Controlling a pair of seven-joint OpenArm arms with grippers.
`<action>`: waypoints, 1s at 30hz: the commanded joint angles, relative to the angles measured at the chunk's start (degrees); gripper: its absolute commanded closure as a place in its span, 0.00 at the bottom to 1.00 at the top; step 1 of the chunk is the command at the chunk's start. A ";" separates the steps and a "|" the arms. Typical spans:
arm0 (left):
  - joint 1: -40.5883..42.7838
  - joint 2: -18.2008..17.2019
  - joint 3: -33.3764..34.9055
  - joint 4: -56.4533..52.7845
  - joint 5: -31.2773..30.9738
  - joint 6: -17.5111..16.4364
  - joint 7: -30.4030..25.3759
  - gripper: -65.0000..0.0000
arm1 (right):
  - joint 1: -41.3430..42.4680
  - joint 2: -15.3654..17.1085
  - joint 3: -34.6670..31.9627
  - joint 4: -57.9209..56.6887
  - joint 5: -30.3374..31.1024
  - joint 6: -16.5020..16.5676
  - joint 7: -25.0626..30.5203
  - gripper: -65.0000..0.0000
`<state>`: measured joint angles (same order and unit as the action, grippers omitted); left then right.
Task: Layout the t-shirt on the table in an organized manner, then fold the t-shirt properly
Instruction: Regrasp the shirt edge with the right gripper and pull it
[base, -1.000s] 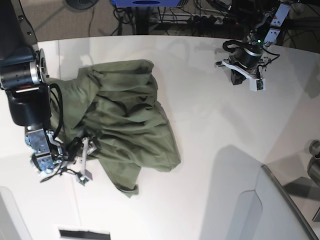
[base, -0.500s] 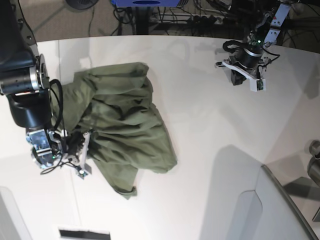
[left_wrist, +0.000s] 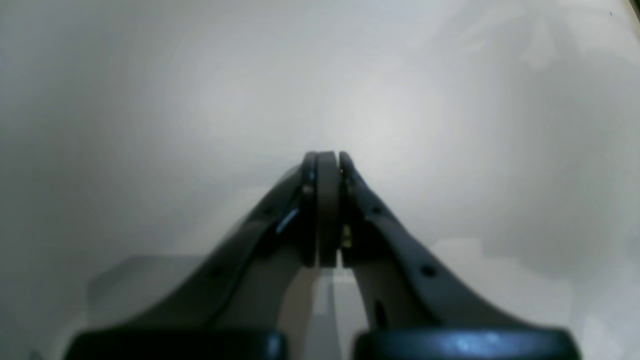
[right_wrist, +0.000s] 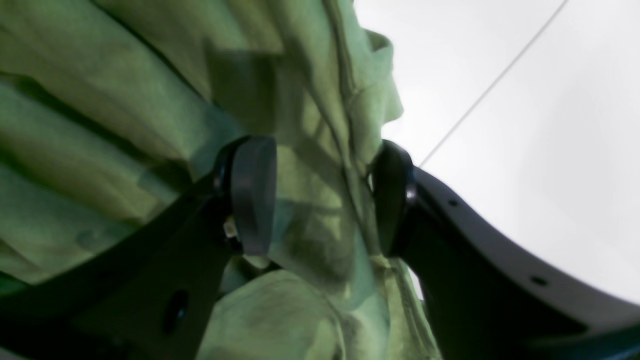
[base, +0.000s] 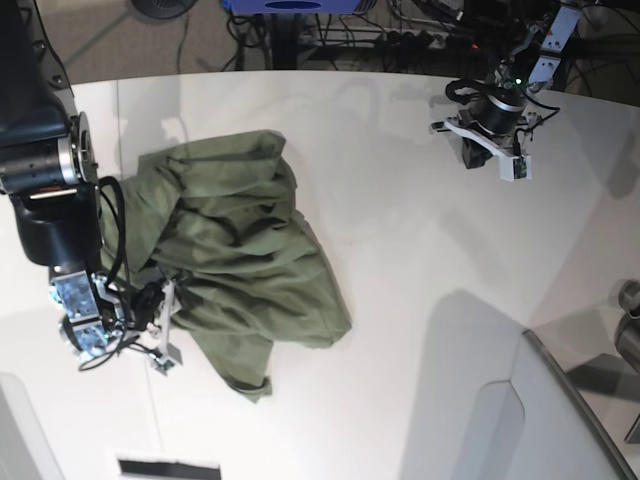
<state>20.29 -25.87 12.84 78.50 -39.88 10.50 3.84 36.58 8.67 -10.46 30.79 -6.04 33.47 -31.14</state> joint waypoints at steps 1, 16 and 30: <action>-0.03 -0.64 -0.31 0.67 0.19 -0.17 -1.15 1.00 | 2.15 0.52 0.48 0.99 0.37 -0.38 1.11 0.55; -0.21 -0.64 -0.31 0.67 0.19 -0.17 -1.15 1.00 | 2.94 4.56 0.04 0.64 10.31 -7.85 5.25 0.56; -0.03 -0.64 -0.31 0.67 0.19 -0.17 -1.15 1.00 | 1.18 2.81 -0.05 -5.33 10.40 -7.94 11.57 0.57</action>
<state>20.29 -25.89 12.84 78.50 -39.83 10.52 3.81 36.27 11.33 -10.52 24.71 4.25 25.43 -20.12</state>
